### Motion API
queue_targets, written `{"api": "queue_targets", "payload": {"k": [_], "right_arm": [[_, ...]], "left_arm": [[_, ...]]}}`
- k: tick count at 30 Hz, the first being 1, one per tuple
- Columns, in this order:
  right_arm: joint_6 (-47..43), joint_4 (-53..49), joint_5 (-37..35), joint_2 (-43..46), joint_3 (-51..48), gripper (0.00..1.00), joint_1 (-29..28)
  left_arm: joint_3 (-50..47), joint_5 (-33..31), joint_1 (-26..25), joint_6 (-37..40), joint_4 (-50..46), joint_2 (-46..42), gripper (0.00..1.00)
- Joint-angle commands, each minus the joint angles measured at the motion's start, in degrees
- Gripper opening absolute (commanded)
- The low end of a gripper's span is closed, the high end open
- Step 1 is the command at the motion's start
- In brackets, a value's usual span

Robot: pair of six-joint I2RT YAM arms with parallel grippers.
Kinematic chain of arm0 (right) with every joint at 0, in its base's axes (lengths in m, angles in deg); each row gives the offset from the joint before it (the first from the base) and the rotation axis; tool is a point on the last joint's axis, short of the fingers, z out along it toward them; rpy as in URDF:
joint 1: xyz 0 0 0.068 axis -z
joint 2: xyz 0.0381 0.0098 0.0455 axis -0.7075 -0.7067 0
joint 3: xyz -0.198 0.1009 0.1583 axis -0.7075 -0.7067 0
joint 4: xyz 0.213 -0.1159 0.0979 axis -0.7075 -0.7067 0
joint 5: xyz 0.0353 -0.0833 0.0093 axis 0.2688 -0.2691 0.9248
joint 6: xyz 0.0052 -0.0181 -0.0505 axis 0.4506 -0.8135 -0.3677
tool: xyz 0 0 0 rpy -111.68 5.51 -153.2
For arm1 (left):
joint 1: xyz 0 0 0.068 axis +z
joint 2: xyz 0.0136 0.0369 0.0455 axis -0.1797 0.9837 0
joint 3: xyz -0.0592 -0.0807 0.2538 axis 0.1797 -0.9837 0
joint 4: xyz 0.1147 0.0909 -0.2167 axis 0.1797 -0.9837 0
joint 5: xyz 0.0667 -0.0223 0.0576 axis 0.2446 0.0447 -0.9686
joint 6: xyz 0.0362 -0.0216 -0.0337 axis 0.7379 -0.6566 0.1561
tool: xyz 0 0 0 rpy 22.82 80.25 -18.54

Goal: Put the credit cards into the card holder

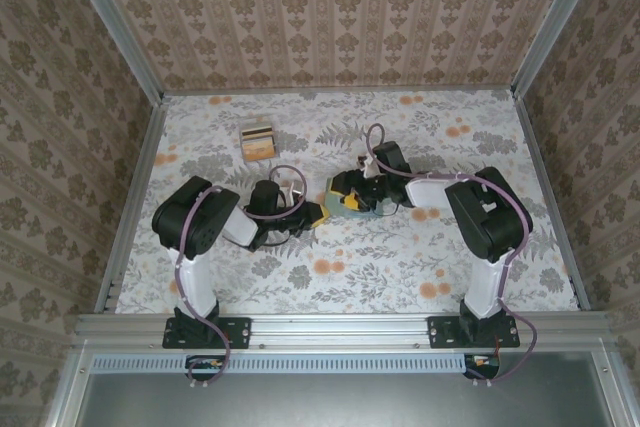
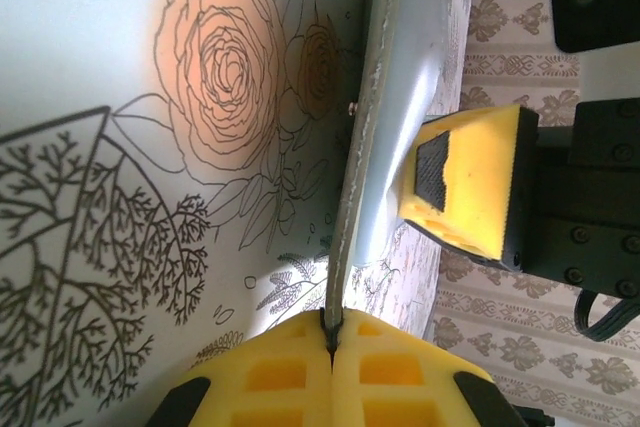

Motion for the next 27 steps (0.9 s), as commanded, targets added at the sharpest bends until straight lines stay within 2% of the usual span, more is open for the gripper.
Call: {"api": "queue_targets", "payload": {"k": [1, 3, 6, 9, 16, 27], "right_arm": [[1.2, 2.1, 5.2, -3.4, 2.1, 0.64, 0.4], [2.0, 3.5, 5.9, -4.6, 2.1, 0.63, 0.5], [2.4, 4.3, 6.6, -5.5, 2.1, 0.63, 0.7], [2.4, 4.7, 6.9, -5.7, 1.9, 0.63, 1.1], [2.3, 5.6, 7.9, -5.3, 0.4, 0.63, 2.3], [3.3, 9.0, 9.1, -4.5, -2.2, 0.64, 3.2]], "left_arm": [[0.4, -0.5, 0.0, 1.7, -0.3, 2.0, 0.00], [0.5, -0.6, 0.4, 1.6, -0.2, 2.2, 0.08], [-0.1, -1.0, 1.4, 1.0, 0.7, 2.0, 0.34], [-0.7, -1.0, 3.1, 1.1, 1.0, 1.4, 0.48], [2.5, -0.2, 7.9, 3.2, -3.4, 0.6, 0.54], [14.3, -1.4, 8.8, 14.0, -21.6, 3.2, 0.57]]}}
